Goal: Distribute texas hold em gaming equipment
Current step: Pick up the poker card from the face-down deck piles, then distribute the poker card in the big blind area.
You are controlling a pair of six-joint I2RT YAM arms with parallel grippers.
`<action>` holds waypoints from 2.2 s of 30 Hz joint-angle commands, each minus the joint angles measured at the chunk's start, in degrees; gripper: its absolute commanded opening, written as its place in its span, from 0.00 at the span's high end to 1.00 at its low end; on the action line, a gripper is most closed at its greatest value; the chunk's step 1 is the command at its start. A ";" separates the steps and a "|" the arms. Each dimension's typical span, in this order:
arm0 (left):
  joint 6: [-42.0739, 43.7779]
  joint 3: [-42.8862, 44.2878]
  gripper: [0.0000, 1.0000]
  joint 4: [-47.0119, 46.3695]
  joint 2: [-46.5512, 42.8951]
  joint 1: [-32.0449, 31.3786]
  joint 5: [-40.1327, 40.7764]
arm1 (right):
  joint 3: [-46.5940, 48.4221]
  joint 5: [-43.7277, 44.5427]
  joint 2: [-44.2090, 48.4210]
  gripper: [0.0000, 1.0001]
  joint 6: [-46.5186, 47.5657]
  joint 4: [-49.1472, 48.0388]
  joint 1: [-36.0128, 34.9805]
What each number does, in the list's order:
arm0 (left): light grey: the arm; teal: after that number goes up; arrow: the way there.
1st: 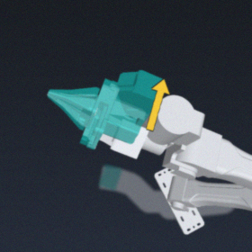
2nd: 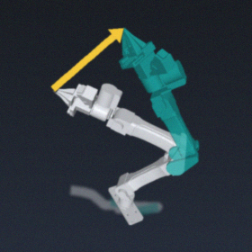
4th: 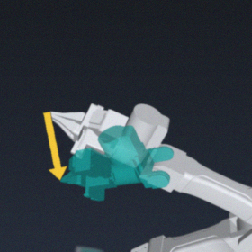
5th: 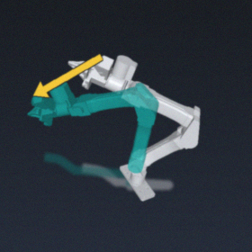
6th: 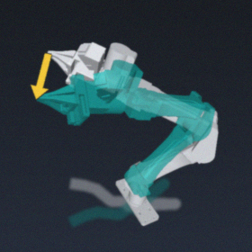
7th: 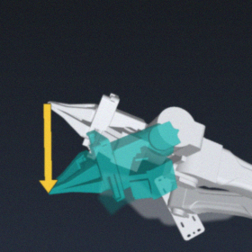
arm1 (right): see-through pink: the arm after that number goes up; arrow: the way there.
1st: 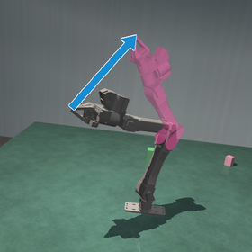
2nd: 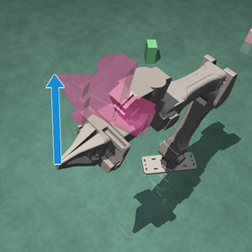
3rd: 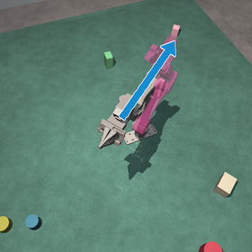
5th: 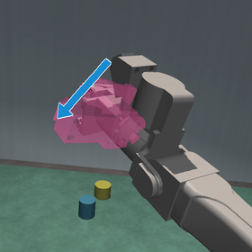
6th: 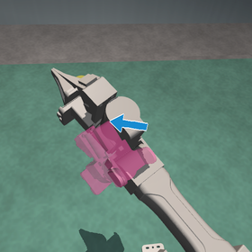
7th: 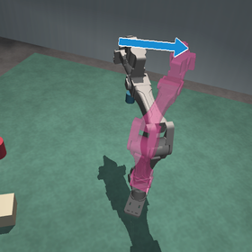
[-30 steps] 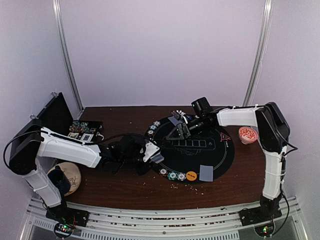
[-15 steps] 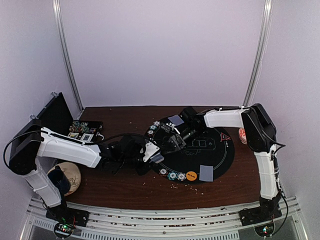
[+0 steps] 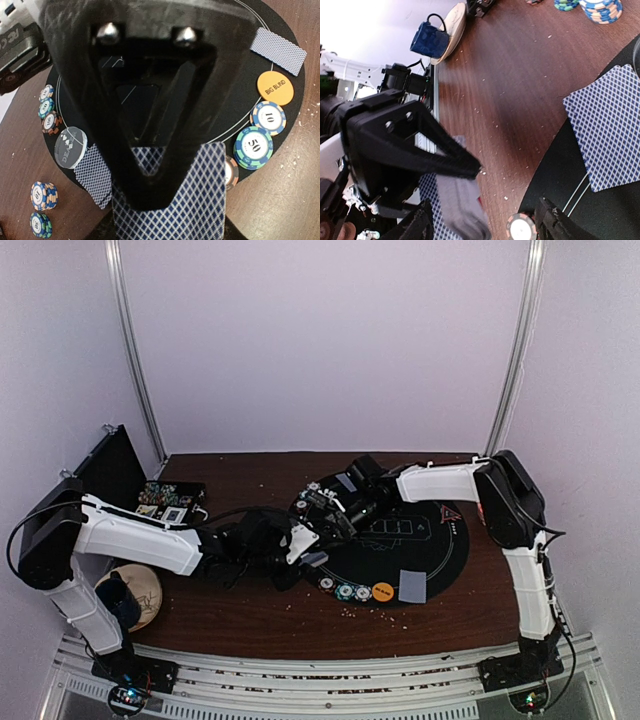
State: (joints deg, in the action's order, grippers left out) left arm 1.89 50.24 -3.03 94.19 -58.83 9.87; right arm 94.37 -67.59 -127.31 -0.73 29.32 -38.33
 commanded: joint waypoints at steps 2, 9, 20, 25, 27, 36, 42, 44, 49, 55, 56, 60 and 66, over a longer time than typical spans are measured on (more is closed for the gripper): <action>0.22 1.12 0.85 -2.92 -0.08 -0.15 -1.02 | 1.24 3.32 -2.91 0.32 -5.24 -4.58 -0.62; 0.04 0.80 0.85 -3.12 -0.84 -0.15 -1.08 | 2.44 8.43 -3.75 0.45 -2.32 -0.59 -0.07; 0.09 0.90 0.85 -3.13 -0.65 -0.15 -0.84 | 4.13 9.76 -3.27 0.64 0.70 4.53 3.34; 0.15 0.99 0.85 -3.05 -0.24 -0.15 -0.52 | 6.42 6.53 -3.46 0.82 3.18 8.73 3.32; 0.20 0.92 0.85 -3.14 -0.24 -0.15 -0.31 | 7.79 5.83 -3.48 0.89 5.18 11.61 3.35; 0.22 0.98 0.85 -3.13 0.19 -0.15 -0.21 | 9.56 2.18 -1.98 1.00 11.19 21.84 5.76; 0.22 1.00 0.85 -3.13 0.20 -0.15 -0.29 | 9.84 1.37 -0.15 1.00 15.88 26.89 9.53; 0.30 0.93 0.85 -3.13 0.20 -0.15 -0.21 | 10.65 1.75 0.53 1.00 18.82 29.94 10.87; 0.30 1.04 0.85 -3.04 0.14 -0.15 -0.33 | 14.74 3.91 0.56 1.00 31.65 43.27 14.10; 0.31 1.09 0.85 -2.97 0.19 -0.15 -0.53 | 12.01 9.85 3.56 1.00 39.31 48.53 18.24; 0.31 1.10 0.85 -2.95 0.20 -0.18 -0.56 | 10.80 10.93 4.43 1.00 40.50 48.55 18.65; 0.31 1.13 0.85 -2.95 0.23 -0.15 -0.75 | 5.13 15.65 9.21 1.00 45.25 48.55 19.61; 0.26 1.44 0.85 -2.72 0.72 -0.15 -1.44 | -1.74 21.74 14.82 1.00 48.58 48.62 19.63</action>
State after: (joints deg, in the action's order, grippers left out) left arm 1.85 50.24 -2.98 94.52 -58.61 9.65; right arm 95.72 -51.81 -116.42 43.46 76.64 -18.50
